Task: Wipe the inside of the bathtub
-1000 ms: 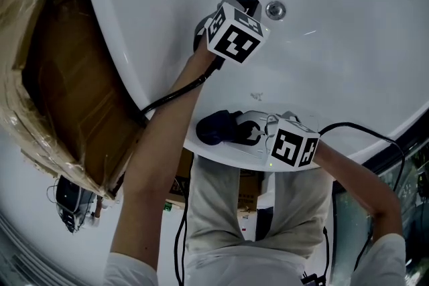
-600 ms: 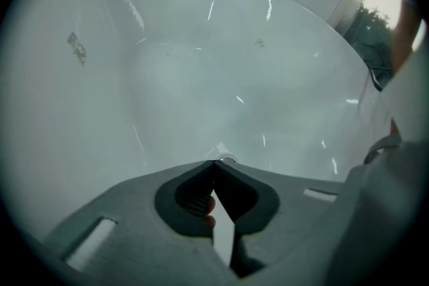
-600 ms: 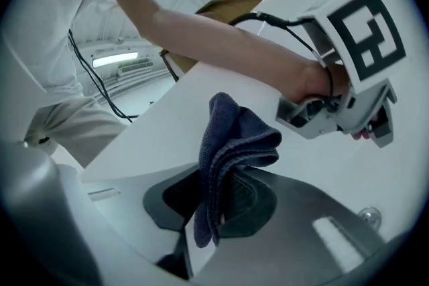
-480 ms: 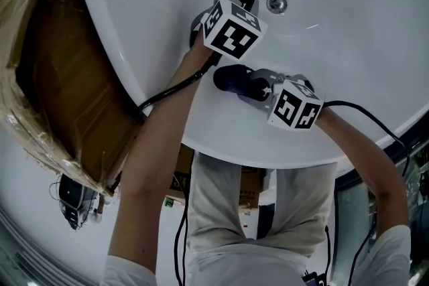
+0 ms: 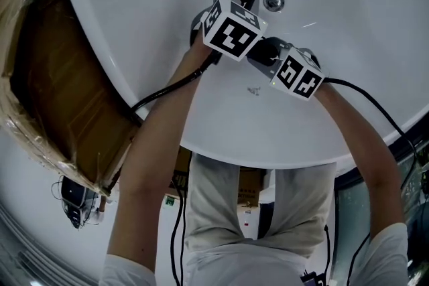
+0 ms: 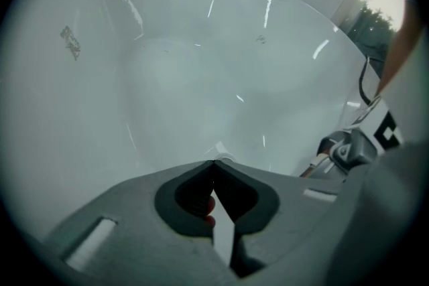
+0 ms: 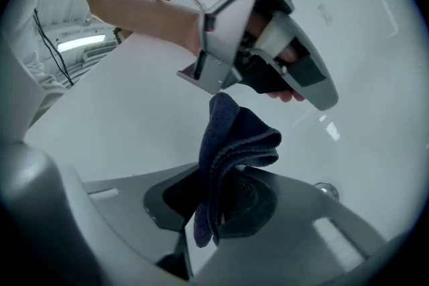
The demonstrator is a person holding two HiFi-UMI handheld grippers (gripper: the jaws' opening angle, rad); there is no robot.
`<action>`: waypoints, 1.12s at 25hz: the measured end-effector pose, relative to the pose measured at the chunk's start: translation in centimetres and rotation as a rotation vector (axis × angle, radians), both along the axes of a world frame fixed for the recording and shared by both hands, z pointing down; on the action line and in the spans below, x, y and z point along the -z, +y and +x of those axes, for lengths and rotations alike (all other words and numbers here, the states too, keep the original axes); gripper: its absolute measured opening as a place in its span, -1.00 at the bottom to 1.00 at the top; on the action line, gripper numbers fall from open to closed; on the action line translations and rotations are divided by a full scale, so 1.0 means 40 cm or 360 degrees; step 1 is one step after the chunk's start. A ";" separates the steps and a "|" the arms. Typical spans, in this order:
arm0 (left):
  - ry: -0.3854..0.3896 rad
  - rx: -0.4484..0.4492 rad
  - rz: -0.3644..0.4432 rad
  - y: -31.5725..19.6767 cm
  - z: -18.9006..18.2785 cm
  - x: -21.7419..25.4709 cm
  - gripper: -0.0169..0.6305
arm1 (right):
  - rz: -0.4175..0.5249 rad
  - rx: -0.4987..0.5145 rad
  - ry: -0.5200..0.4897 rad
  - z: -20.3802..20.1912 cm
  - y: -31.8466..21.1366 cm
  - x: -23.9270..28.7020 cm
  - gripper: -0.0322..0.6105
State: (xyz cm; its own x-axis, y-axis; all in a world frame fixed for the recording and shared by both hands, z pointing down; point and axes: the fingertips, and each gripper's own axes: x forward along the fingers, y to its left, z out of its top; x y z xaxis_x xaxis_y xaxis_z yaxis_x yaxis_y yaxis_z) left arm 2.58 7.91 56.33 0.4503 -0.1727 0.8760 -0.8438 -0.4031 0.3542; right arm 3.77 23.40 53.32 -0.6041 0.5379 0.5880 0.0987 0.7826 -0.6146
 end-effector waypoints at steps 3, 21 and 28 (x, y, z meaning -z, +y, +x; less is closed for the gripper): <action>0.0001 -0.0003 -0.0012 0.005 0.007 -0.008 -0.95 | 0.0030 -0.0053 0.0077 0.012 -0.031 -0.062 -0.73; -0.0007 -0.0007 -0.0026 0.000 -0.008 -0.072 -0.95 | 0.0158 0.0269 0.0295 0.049 -0.057 -0.287 -0.73; 0.0010 0.0002 -0.0031 0.002 0.000 -0.083 -0.95 | 0.0090 0.0242 0.0384 0.070 -0.081 -0.320 -0.73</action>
State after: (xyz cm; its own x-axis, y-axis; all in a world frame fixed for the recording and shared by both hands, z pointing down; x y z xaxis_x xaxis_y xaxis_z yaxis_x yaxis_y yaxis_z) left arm 2.57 8.01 59.66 0.4557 -0.1562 0.8763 -0.8419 -0.3953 0.3673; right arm 6.56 20.15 66.13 -0.3581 0.5737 0.7367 0.0735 0.8039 -0.5903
